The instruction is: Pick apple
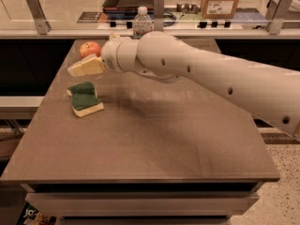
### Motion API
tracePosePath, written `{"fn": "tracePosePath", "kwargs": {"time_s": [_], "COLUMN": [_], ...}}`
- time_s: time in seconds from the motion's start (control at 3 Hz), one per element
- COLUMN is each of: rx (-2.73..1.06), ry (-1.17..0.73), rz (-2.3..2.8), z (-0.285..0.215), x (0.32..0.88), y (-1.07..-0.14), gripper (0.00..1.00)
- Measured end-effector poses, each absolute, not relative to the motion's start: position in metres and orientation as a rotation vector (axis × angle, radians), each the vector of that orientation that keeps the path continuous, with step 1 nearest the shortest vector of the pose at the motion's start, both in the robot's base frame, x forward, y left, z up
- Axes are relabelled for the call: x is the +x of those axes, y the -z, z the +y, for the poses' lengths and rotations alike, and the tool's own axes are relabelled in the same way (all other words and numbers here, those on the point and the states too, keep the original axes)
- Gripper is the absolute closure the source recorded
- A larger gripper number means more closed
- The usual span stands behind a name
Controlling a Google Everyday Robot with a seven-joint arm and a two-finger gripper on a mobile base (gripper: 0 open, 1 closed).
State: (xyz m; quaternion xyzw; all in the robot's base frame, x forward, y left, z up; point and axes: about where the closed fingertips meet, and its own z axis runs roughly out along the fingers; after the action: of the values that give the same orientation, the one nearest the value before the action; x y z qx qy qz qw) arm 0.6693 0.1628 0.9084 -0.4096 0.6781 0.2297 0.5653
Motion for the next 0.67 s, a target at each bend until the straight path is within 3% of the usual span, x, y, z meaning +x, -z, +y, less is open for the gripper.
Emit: {"fn": "tracePosePath", "kwargs": {"time_s": [0.67], "rx": [-0.983], "ry": [-0.561], "rz": [1.616], "z": [0.185], "x": [0.697], "y": [-0.899], "gripper": [0.0]}}
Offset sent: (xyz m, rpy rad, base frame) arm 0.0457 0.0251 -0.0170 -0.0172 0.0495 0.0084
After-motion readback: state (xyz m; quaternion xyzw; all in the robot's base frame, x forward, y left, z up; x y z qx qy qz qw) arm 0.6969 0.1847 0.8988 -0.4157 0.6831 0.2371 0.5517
